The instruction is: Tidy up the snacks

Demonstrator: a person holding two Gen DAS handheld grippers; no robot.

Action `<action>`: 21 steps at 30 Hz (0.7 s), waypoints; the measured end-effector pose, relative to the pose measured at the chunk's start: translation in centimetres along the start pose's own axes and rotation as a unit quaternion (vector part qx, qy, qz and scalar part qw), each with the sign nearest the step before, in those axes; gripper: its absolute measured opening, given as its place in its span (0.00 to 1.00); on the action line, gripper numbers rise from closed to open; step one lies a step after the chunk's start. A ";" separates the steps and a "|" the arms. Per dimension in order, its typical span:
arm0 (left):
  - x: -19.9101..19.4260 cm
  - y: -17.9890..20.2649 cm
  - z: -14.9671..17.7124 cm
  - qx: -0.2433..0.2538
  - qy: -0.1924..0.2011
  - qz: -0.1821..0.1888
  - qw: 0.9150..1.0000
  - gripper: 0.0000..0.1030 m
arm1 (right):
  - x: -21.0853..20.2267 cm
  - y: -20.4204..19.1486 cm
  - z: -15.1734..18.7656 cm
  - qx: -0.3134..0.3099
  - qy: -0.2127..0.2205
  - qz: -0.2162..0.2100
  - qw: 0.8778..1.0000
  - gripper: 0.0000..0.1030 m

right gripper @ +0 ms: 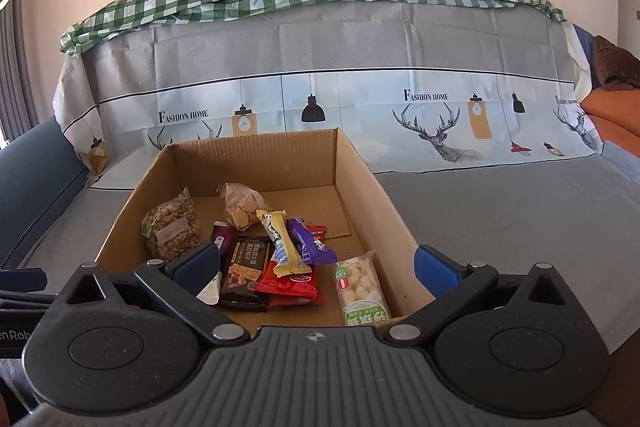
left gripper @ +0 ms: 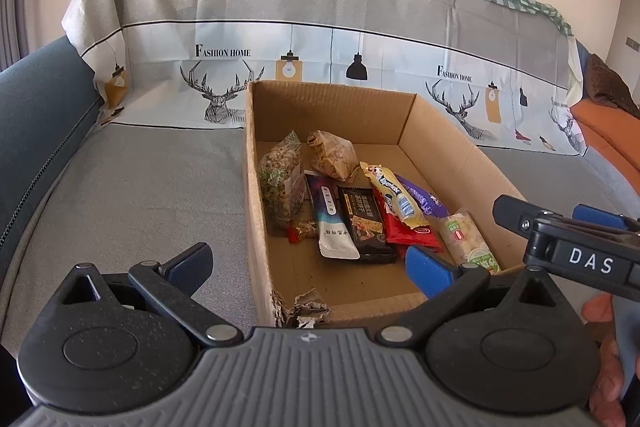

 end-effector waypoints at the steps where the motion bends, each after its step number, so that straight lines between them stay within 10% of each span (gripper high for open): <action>1: 0.0 0.0 0.0 0.001 0.001 -0.001 1.000 1.00 | 0.0 -0.1 0.0 -0.001 0.000 0.000 1.000 0.99; 21: 0.2 0.0 -0.3 -0.003 0.002 0.012 1.000 1.00 | 0.2 -0.1 -0.1 -0.004 0.000 0.007 1.000 0.99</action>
Point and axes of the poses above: each gripper's, at about its wrist camera, not at the fingertips, and x roughly the way its jaws point, y to its right, z to its underside, the point moved 8 cm from there along x, roughly the way its jaws point, and after that the axes turned 7 degrees about -y, right-handed, at the moved point
